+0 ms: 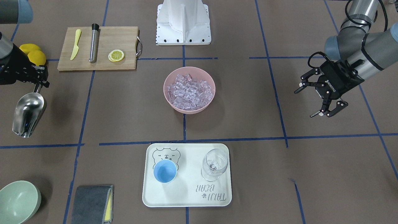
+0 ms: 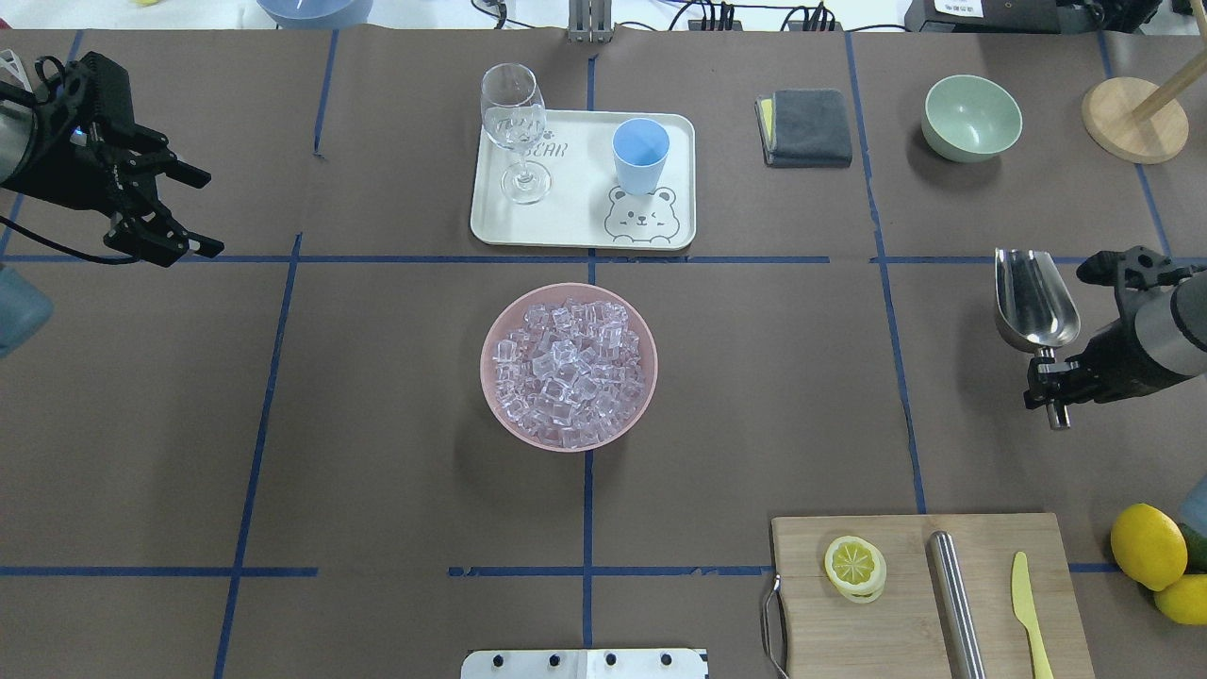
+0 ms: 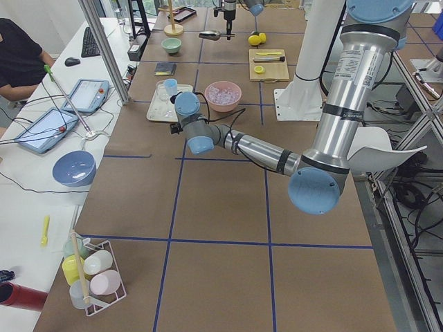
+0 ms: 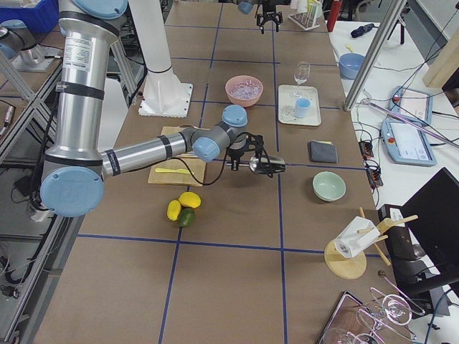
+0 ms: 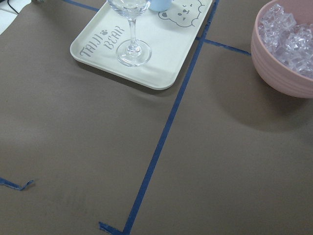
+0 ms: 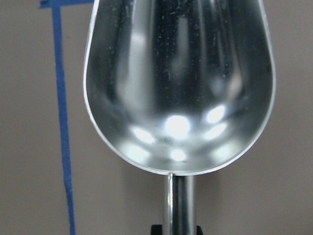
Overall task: Put ice in cup with scoop
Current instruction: 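Lift the scoop toward the pink bowl while the left gripper approaches the bowl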
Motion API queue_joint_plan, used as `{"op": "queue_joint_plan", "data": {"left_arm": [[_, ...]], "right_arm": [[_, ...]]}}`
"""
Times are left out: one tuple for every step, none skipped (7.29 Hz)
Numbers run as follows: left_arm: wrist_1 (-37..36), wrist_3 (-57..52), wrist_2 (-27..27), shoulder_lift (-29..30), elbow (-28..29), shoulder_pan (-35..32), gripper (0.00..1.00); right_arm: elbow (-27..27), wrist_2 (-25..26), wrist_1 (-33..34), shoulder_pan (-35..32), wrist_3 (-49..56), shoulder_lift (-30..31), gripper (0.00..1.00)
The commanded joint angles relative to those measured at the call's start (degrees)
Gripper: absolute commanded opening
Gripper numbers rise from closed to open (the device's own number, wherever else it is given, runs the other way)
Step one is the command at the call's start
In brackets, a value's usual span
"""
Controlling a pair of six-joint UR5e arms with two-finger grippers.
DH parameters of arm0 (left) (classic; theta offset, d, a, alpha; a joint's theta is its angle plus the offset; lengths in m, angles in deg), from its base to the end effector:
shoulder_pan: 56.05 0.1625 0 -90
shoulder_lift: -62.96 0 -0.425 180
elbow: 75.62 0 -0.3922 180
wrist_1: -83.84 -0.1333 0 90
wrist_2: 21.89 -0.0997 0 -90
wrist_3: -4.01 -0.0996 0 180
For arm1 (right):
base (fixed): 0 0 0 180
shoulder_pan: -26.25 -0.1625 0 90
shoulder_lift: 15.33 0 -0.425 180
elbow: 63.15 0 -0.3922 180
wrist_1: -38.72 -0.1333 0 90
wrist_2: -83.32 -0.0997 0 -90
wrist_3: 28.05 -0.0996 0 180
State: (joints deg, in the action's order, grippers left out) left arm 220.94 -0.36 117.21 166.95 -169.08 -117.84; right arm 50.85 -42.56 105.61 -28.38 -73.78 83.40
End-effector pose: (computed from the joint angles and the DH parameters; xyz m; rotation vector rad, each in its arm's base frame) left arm 0.2224 -0.5373 0.3953 0.9055 0.9985 0.9639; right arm -0.1948 -0.4039 0.4806 0.1002 -0.8769 -0.0407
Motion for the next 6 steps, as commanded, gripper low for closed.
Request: {"op": "queue_joint_plan", "data": {"left_arm": [[-0.1,0.2,0.1,0.5,-0.1,0.0,1.0],[-0.1,0.2,0.1,0.5,-0.5,0.0,1.0],[-0.1,0.2,0.2,0.5,-0.7,0.0,1.0],[-0.1,1.3,0.3,0.5,-0.7,0.0,1.0],[-0.1,1.5,0.4,0.5,-0.7,0.0,1.0],[-0.1,1.5,0.4,0.5,-0.6,0.0,1.0]], "right_arm": [[2.2,1.4,0.3,-1.9,19.6,-1.3,0.0],[2.4,1.7,0.6,-1.7,21.3,-2.8,0.0],[2.5,1.9,0.6,-2.1,21.3,-4.2,0.0],[3.7,3.7,0.6,-2.4,21.4,-4.7,0.0],[3.9,4.3,0.6,-2.2,21.4,-4.8,0.0],[4.6,5.0,0.7,-1.9,21.4,-5.6,0.0]]}}
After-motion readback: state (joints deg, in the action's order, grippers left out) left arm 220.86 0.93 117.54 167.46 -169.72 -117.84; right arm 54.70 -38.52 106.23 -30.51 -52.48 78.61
